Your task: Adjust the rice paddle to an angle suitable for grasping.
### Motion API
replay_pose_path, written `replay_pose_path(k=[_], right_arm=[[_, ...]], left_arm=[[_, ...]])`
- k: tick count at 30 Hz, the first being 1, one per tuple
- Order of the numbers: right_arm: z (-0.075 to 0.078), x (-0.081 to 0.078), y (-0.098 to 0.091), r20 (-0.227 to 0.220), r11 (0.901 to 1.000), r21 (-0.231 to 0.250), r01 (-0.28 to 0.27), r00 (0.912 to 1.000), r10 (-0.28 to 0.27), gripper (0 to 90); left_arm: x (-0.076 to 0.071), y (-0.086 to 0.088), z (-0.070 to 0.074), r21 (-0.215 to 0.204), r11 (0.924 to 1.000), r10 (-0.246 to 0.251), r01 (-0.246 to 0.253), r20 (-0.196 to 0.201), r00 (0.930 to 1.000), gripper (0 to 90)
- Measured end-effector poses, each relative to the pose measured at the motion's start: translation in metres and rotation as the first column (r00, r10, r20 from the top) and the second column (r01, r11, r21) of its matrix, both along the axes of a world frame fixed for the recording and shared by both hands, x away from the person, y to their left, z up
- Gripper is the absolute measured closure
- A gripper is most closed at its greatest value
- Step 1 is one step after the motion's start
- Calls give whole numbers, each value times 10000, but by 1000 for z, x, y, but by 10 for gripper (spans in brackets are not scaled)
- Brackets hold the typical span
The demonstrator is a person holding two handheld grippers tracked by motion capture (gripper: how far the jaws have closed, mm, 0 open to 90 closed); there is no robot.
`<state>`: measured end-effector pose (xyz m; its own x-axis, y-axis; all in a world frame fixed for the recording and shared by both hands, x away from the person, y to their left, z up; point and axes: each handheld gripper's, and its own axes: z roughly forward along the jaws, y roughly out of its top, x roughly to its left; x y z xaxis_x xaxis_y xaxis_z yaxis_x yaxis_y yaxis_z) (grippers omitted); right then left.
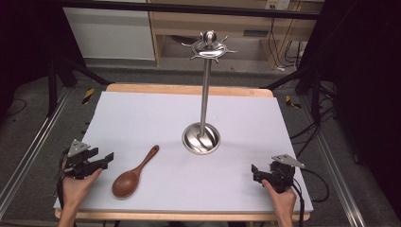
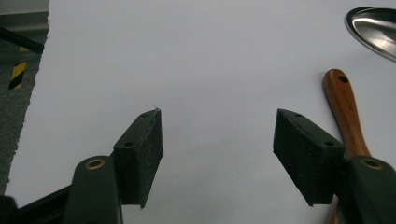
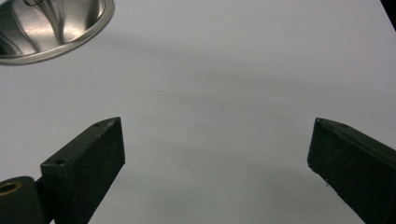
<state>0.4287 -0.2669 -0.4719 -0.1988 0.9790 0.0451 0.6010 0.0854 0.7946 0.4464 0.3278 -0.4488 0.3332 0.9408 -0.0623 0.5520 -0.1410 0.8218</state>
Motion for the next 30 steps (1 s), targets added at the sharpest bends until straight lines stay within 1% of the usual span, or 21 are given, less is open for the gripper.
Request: replay_pose_path(k=[2,5,7,8,11,13,15,16,19,20,24,26,27,28,29,30], right_arm=[[0,-1,0,83,9999,6,-173,9998,173,39],[1,-1,1,183,9997,-74,-236,9996,237,38],[2,-2,2,238,9996,-115,-262,9994,264,41],[2,-2,3,210,9996,-165,-212,9995,215,50],[0,-1,3,17,9996,-276,-103,9999,103,62],[-1,0,3,-151,9995,-277,-122,9998,118,65],[-1,0,3,-187,9993,-366,-115,9998,108,65],[-2,1,3,-228,9992,-378,-155,9996,147,65],[-2,1,4,-256,9989,-429,-168,9995,157,65],[-2,1,4,-282,9989,-434,-182,9995,170,65],[-2,1,4,-302,9989,-439,-180,9994,167,65],[-2,1,5,-266,9988,-439,-201,9995,190,65],[-2,1,5,-259,9987,-452,-215,9995,204,65],[-2,1,5,-259,9987,-452,-215,9995,204,65],[-2,1,5,-295,9988,-462,-162,9995,148,66],[-2,1,5,-295,9988,-462,-162,9995,148,66]], left_arm=[[-1,-1,2,-20,10000,-83,83,76,9999,341],[-2,-3,4,25,9999,-165,165,69,9998,350],[-4,-7,7,114,9995,-288,287,140,9995,354],[-5,-8,9,198,9992,-348,345,140,9993,355],[-6,-13,12,187,9985,-514,511,183,9985,358],[-6,-15,13,207,9980,-605,601,180,9980,360],[-7,-19,14,272,9968,-758,753,200,9969,360],[-7,-23,15,250,9957,-895,892,135,9959,361],[-8,-27,16,285,9946,-1004,1001,81,9949,363],[-8,-31,16,352,9931,-1118,1115,61,9937,363],[-9,-39,17,533,9891,-1377,1374,4,9905,363],[-9,-42,18,541,9885,-1420,1416,35,9899,362],[-9,-45,19,574,9867,-1521,1518,12,9884,362],[-9,-45,19,574,9867,-1521,1518,12,9884,361],[-9,-49,20,628,9846,-1632,1630,-19,9866,360],[-9,-49,20,628,9846,-1632,1630,-19,9866,360]])
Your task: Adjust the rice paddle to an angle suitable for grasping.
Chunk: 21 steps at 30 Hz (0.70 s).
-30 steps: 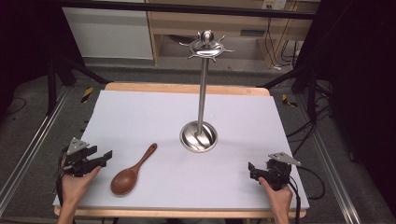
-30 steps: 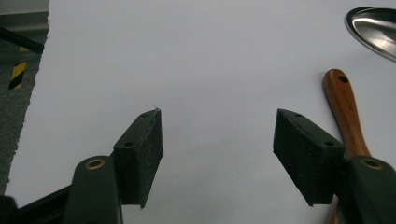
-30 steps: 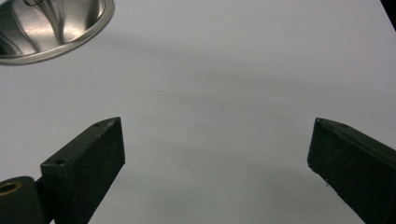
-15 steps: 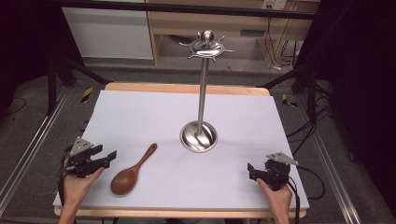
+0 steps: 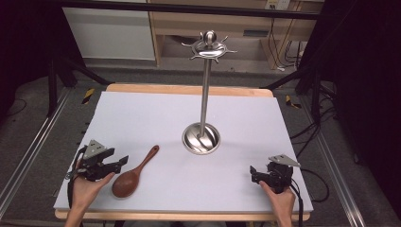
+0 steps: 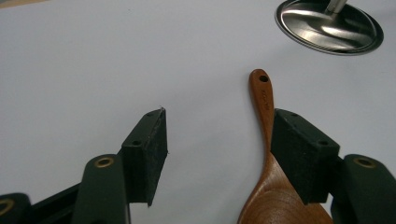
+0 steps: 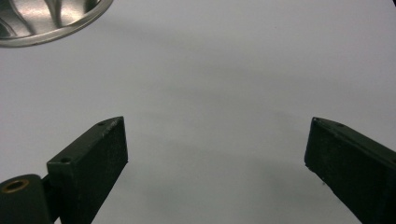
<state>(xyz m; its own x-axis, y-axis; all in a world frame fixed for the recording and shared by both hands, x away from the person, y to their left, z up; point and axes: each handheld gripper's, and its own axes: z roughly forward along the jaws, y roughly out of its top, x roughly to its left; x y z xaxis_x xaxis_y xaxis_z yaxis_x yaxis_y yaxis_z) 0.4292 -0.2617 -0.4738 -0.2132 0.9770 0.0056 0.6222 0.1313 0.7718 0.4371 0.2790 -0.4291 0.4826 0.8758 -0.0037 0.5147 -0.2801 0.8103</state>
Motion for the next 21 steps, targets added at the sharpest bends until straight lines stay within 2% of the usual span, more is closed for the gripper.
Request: replay_pose_path(k=[13,21], right_arm=[[1,-2,-2,26,10000,-33,33,10000,-33,66],[2,-2,-1,-17,10000,-76,33,10000,-33,66]], left_arm=[[2,-15,6,169,9990,-414,416,-142,9990,355],[8,-27,17,178,9981,-590,592,-137,9982,349]])
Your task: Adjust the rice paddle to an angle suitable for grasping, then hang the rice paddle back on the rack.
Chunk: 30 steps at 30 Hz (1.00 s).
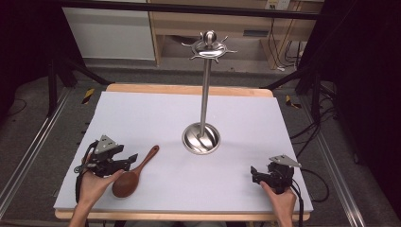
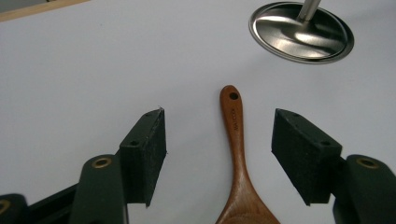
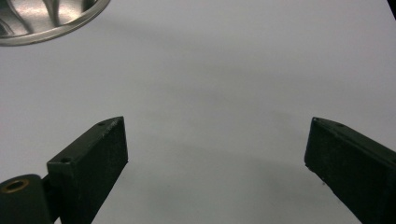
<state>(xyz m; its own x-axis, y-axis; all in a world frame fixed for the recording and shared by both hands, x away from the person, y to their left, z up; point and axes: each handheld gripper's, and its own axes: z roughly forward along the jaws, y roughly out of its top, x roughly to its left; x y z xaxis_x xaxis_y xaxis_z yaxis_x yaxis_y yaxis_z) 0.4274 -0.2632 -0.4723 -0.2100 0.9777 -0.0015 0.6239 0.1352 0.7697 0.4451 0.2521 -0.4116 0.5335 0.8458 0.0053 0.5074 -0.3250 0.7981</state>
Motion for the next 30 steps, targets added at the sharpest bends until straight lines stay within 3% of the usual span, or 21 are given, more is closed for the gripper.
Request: replay_pose_path(k=[14,30], right_arm=[[0,-1,-1,-15,9999,123,22,10000,-21,66],[-1,0,0,-12,9999,-75,-80,10000,80,66]], left_arm=[[9,-14,9,120,9993,-347,348,-90,9994,347],[28,-25,13,881,9946,-494,545,-591,9970,348]])
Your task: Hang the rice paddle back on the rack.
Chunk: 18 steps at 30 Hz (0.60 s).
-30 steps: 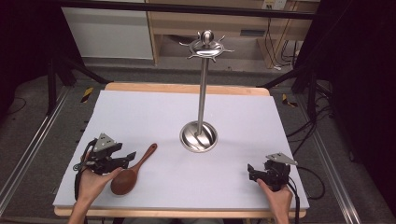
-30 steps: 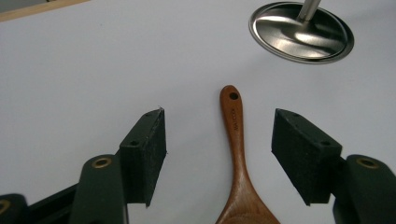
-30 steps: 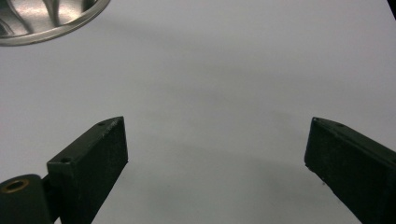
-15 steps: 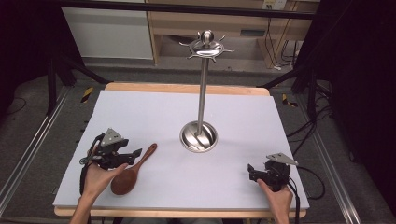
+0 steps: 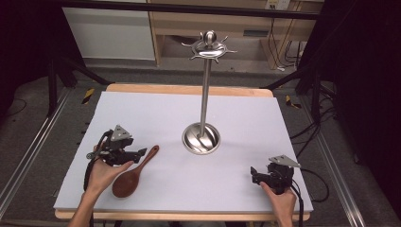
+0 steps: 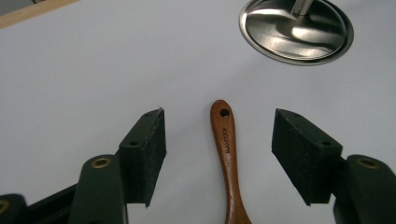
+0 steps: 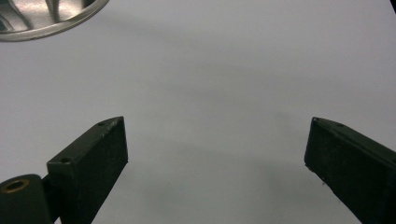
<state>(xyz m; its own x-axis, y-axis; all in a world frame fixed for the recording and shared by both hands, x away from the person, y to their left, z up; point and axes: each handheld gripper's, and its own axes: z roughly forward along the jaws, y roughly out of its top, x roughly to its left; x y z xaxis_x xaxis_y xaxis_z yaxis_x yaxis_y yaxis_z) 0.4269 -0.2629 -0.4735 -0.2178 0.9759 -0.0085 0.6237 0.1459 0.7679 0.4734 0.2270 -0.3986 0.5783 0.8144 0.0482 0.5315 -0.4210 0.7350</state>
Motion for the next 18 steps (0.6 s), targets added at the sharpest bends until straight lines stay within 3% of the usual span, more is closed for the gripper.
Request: replay_pose_path(k=[12,18], right_arm=[[0,1,0,-7,10000,7,12,10000,-12,66],[1,1,0,-8,10000,-69,41,10000,-41,66]], left_arm=[[4,-6,-4,600,9980,-160,189,-493,9987,366],[5,-8,-8,697,9973,-176,226,-703,9974,375]])
